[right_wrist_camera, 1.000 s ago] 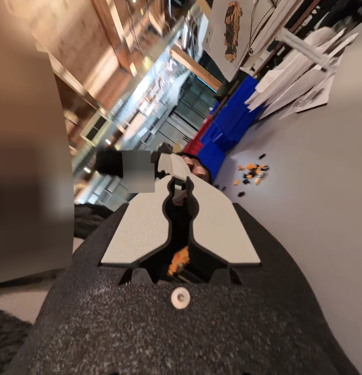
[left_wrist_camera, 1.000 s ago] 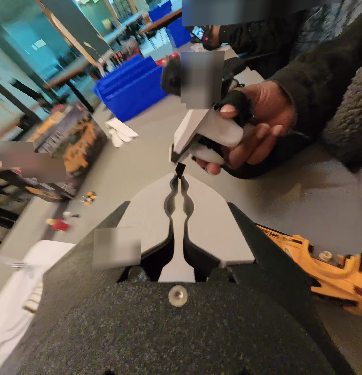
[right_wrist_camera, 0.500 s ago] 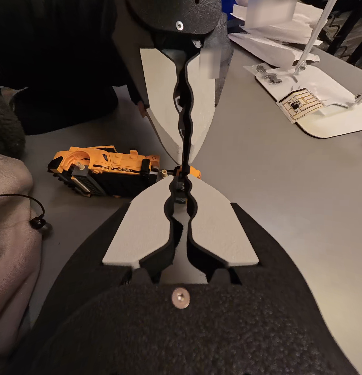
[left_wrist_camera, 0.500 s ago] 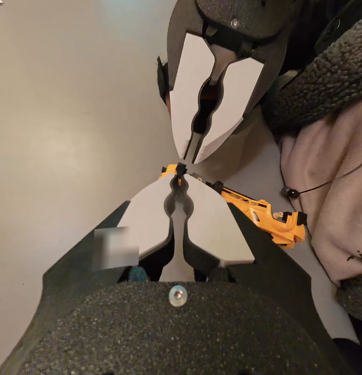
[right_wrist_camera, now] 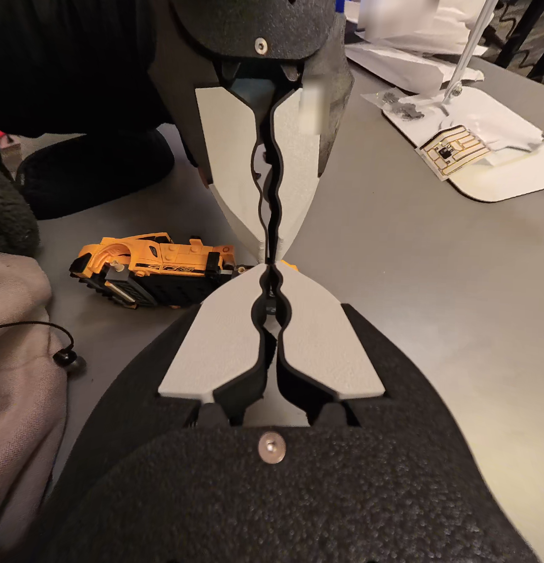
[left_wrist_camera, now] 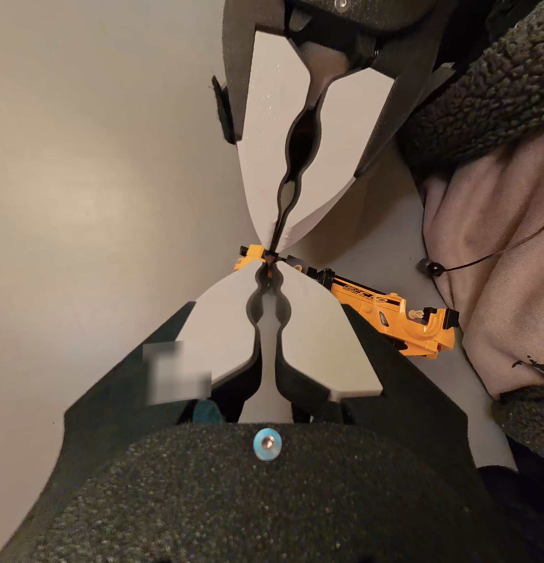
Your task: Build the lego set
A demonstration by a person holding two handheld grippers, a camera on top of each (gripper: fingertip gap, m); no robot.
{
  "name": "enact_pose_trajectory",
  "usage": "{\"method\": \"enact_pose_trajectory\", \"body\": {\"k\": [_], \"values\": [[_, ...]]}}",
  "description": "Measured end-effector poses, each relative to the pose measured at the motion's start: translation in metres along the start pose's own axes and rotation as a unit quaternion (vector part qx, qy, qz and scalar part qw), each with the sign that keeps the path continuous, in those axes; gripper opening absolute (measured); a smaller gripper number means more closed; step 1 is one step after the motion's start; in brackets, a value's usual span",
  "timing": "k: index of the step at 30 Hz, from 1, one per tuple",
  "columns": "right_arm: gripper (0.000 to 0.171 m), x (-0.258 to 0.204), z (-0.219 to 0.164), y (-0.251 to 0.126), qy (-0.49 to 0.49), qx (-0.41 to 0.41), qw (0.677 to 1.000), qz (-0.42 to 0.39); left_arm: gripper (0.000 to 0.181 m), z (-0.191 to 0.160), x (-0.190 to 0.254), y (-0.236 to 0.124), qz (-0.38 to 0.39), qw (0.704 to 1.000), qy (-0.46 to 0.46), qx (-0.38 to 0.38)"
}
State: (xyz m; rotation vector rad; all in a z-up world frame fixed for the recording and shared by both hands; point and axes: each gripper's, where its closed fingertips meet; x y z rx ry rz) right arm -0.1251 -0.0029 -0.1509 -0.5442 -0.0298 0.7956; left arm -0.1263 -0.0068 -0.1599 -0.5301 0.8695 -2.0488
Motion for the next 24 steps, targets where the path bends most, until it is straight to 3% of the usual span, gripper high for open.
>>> {"method": "enact_pose_trajectory", "body": {"k": [10,24], "values": [[0.000,-0.0004,-0.0009,0.0027,0.049,-0.007,0.999,0.022,0.002,-0.0015,-0.0001,-0.0009,-0.014,0.999,0.008,-0.029],[0.000,0.0005,-0.0009,0.0047,0.073,-0.043,0.996,0.029,0.002,-0.0027,-0.0003,-0.0072,-0.004,1.000,0.007,0.003]]}}
Point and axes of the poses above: each gripper's, where its closed fingertips meet, y out along the fingers, z out of its top, x = y × z across the jaws, and after that the axes turned 9 degrees about y, right-handed
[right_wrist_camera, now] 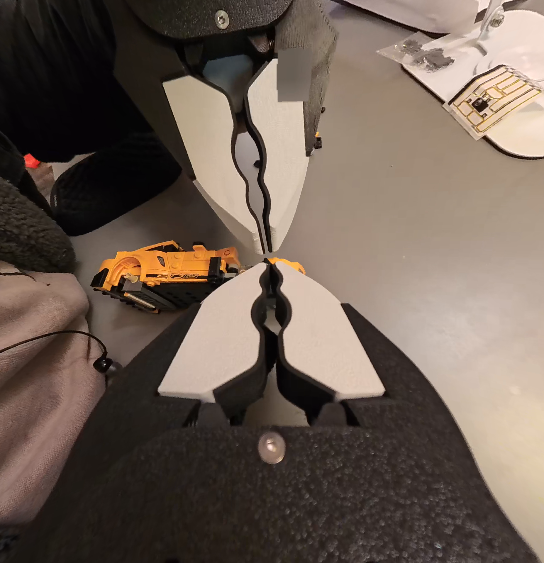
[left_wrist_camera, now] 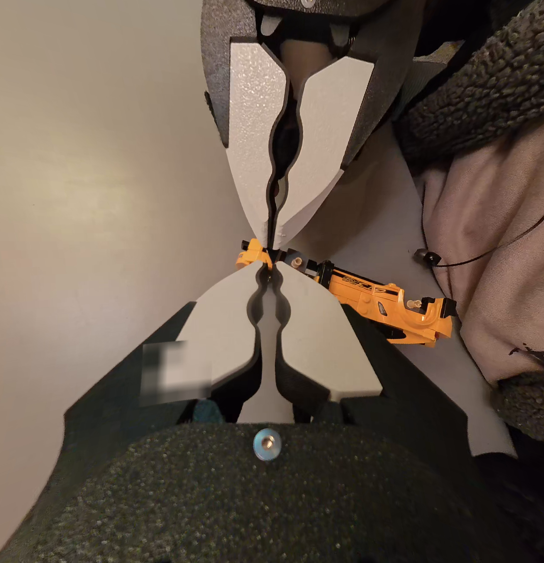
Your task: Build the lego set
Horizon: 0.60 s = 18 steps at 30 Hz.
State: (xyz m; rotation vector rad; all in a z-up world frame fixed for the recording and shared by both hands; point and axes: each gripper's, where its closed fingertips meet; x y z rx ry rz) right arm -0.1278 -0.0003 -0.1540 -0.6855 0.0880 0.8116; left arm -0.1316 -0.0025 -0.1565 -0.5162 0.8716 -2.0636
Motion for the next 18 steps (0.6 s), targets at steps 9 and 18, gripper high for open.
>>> {"method": "enact_pose_trajectory", "body": {"k": [9,18], "values": [[0.000,0.0004,-0.0007,0.0006,0.009,-0.009,1.000,0.002,0.001,-0.0038,0.0011,0.0046,0.014,1.000,0.002,0.026],[0.000,0.0012,-0.0009,0.0000,0.108,0.022,0.993,0.033,0.002,-0.0023,0.0004,0.0050,0.029,0.999,0.012,0.040]]}}
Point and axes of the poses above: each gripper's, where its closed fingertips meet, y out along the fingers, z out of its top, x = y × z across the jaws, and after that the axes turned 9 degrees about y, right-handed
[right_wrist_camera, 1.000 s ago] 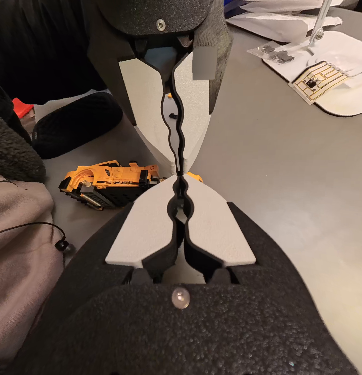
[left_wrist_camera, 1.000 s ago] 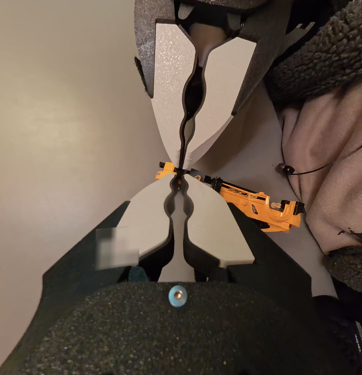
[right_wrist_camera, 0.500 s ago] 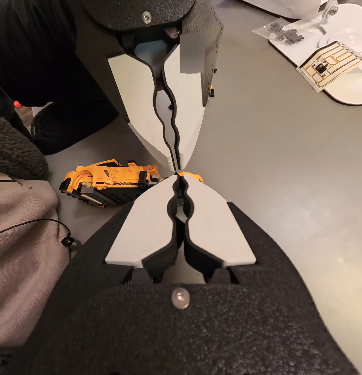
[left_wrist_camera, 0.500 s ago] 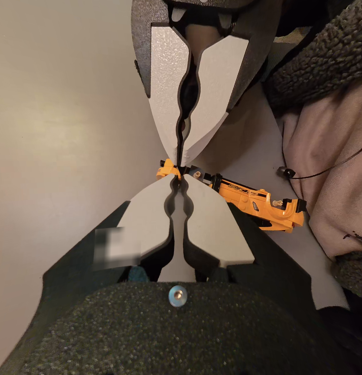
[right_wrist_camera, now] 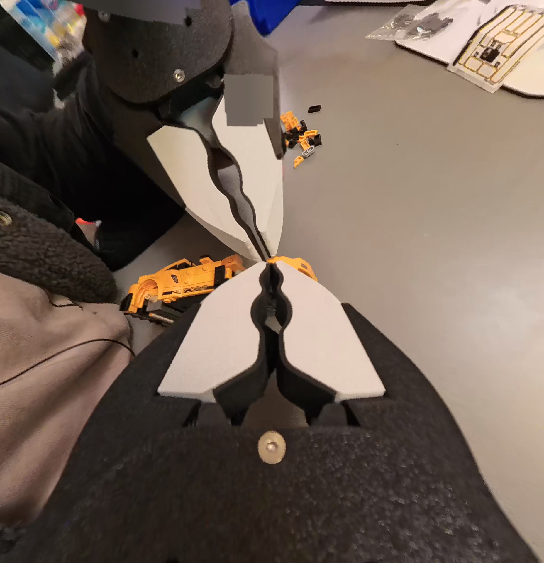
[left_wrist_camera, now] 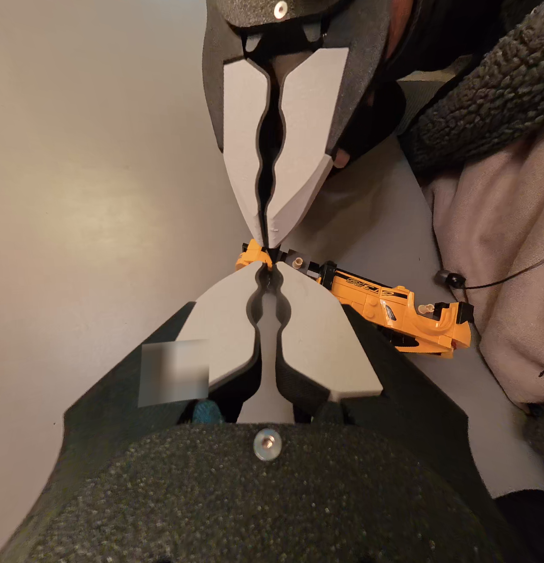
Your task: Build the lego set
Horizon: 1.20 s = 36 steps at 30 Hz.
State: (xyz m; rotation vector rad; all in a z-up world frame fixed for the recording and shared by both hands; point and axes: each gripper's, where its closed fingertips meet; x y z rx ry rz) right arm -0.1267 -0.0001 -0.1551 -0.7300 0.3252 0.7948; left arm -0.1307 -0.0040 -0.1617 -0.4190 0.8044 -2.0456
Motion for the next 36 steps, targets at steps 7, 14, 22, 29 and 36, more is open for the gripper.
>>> {"method": "enact_pose_trajectory", "body": {"k": [7,14,22,29,36], "values": [[0.000,0.001,0.001,0.000,0.064,0.019,0.997,0.026,0.004,0.000,0.000,0.000,0.011,1.000,0.008,0.008],[0.000,0.001,0.002,0.000,0.092,0.033,0.995,0.027,0.006,0.001,0.000,0.000,0.015,1.000,0.010,0.023],[0.000,0.000,0.002,0.004,0.124,0.056,0.990,0.034,0.011,0.003,0.000,0.003,0.026,0.999,0.021,0.025],[0.000,0.000,0.002,0.003,0.143,0.064,0.987,0.041,0.006,0.003,0.001,0.003,0.022,0.999,0.021,0.024],[0.000,-0.006,0.004,-0.008,0.052,0.069,0.995,0.049,0.006,0.005,0.003,0.003,0.006,0.999,0.013,0.031]]}}
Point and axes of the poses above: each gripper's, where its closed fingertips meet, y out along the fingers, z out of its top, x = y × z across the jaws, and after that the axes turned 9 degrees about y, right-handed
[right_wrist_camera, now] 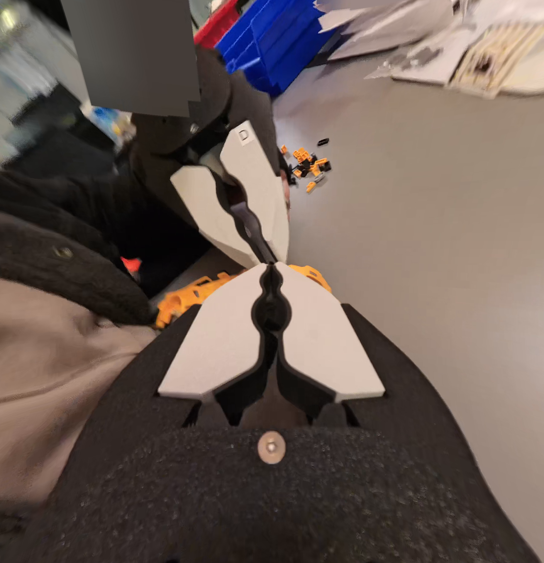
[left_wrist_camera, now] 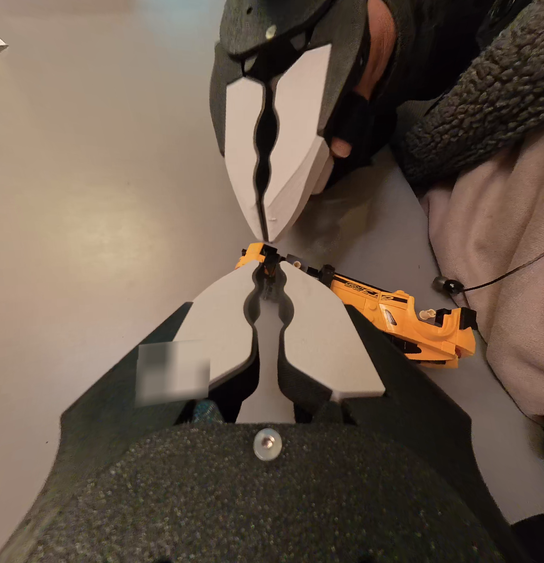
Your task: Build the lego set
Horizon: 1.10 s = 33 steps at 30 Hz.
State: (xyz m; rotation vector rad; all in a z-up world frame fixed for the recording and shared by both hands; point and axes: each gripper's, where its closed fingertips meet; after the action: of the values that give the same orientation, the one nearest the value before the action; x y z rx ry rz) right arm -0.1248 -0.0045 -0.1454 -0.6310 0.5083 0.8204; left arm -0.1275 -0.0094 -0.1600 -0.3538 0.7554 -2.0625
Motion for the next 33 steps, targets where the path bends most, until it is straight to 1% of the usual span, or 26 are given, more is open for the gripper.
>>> {"method": "enact_pose_trajectory", "body": {"k": [2,3,4,5,7,10,12,16,18,20,24,29,33], "values": [[0.000,0.003,-0.003,-0.007,-0.120,-0.018,0.992,-0.033,0.006,0.001,0.001,0.000,-0.009,1.000,-0.005,0.004],[0.000,0.006,-0.005,-0.009,-0.181,-0.028,0.982,-0.053,0.006,0.002,0.001,0.000,-0.014,1.000,-0.007,0.004],[0.009,0.006,-0.007,-0.011,-0.239,-0.037,0.968,-0.066,0.006,0.002,0.001,0.000,-0.017,1.000,-0.008,0.003],[0.031,0.005,-0.009,-0.011,-0.293,-0.046,0.952,-0.073,0.006,0.002,0.000,0.000,-0.019,1.000,-0.008,0.001],[0.035,0.007,-0.014,-0.011,-0.387,-0.067,0.915,-0.091,0.006,0.003,-0.002,0.001,-0.023,1.000,-0.012,-0.003],[0.033,0.006,-0.011,-0.011,-0.508,-0.059,0.853,-0.106,0.006,0.004,-0.001,0.003,-0.038,0.999,-0.019,-0.012],[0.031,0.008,-0.010,-0.010,-0.569,-0.063,0.811,-0.116,0.006,0.005,-0.001,0.004,-0.042,0.999,-0.021,-0.018],[0.029,0.013,-0.012,-0.003,-0.660,-0.078,0.737,-0.123,0.006,0.004,-0.001,0.003,-0.045,0.998,-0.024,-0.032],[0.027,0.012,-0.015,0.001,-0.686,-0.083,0.713,-0.114,0.006,0.003,-0.002,0.003,-0.043,0.998,-0.024,-0.037],[0.025,0.011,-0.016,0.003,-0.694,-0.082,0.707,-0.105,0.006,0.002,-0.004,0.002,-0.040,0.998,-0.023,-0.045],[0.025,0.010,-0.014,0.005,-0.690,-0.086,0.713,-0.091,0.006,0.001,-0.004,0.001,-0.040,0.998,-0.020,-0.053],[0.025,0.010,-0.017,0.006,-0.695,-0.092,0.709,-0.080,0.006,0.003,-0.003,0.003,-0.042,0.997,-0.017,-0.055],[0.023,0.010,-0.017,0.006,-0.708,-0.085,0.696,-0.087,0.007,0.003,-0.003,0.003,-0.043,0.997,-0.015,-0.055]]}}
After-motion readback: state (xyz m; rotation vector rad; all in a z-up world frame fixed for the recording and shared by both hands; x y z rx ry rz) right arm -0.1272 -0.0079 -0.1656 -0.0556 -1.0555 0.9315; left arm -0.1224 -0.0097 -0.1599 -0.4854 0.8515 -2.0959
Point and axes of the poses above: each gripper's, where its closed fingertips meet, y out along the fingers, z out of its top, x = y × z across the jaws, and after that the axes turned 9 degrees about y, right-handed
